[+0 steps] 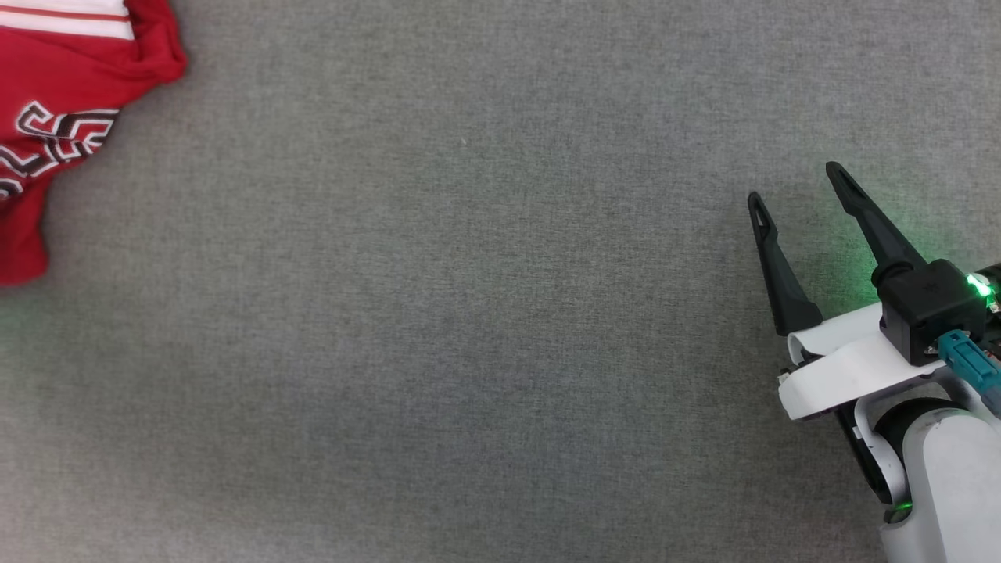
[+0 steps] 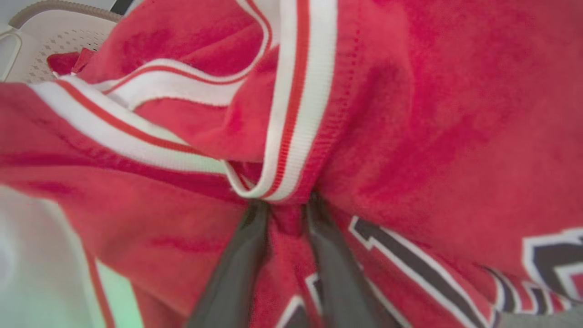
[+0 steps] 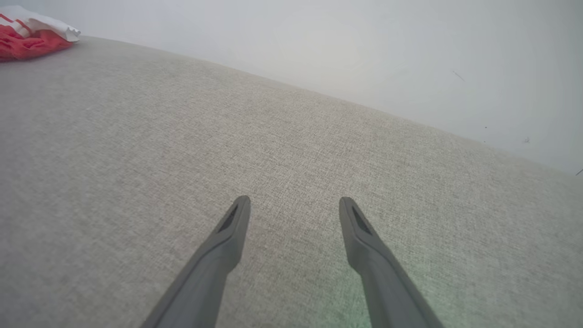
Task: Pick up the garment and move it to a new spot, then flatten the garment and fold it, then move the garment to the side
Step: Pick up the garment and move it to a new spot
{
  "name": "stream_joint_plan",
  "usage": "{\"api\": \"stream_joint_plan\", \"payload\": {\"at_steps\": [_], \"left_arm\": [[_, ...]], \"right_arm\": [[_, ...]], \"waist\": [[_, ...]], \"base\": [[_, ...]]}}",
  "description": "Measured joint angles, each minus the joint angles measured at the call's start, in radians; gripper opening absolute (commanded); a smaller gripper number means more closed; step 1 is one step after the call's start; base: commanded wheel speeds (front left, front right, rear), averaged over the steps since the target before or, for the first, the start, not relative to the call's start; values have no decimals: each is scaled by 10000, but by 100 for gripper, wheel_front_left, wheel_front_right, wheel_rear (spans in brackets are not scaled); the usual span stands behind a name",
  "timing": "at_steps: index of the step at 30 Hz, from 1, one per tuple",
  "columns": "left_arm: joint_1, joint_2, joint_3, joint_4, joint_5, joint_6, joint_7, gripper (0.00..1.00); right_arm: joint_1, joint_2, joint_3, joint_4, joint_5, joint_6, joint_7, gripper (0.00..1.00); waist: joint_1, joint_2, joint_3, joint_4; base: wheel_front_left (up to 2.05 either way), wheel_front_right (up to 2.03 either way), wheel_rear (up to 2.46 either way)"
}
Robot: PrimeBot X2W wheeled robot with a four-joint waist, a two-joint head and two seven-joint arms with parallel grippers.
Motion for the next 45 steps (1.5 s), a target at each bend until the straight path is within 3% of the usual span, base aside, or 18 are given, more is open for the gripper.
{"api": "stream_joint_plan", "payload": {"at_steps": [8, 28, 38, 45], "left_arm": [[-67, 15, -399, 155, 59, -2, -819, 0], [-1030, 1256, -1960, -1714, 564, -2, -2792, 0], [-855, 1371, -2420, -3728, 374, -2, -2098, 0], [286, 1427, -2385, -6381, -196, 543, -871, 0]], "right_arm": [[40, 15, 10, 403, 113, 0, -188, 100], [589, 274, 125, 2387, 940, 0, -1413, 100], [788, 257, -245, 2909, 1154, 0, -1914, 100], [825, 167, -802, 3010, 1129, 0, -2079, 100]], "waist": [[0, 0, -471, 213], [0, 0, -3123, 644], [0, 0, -4308, 621], [0, 0, -4618, 114]], "base": [[0, 0, 0], [0, 0, 0], [0, 0, 0], [0, 0, 0]]}}
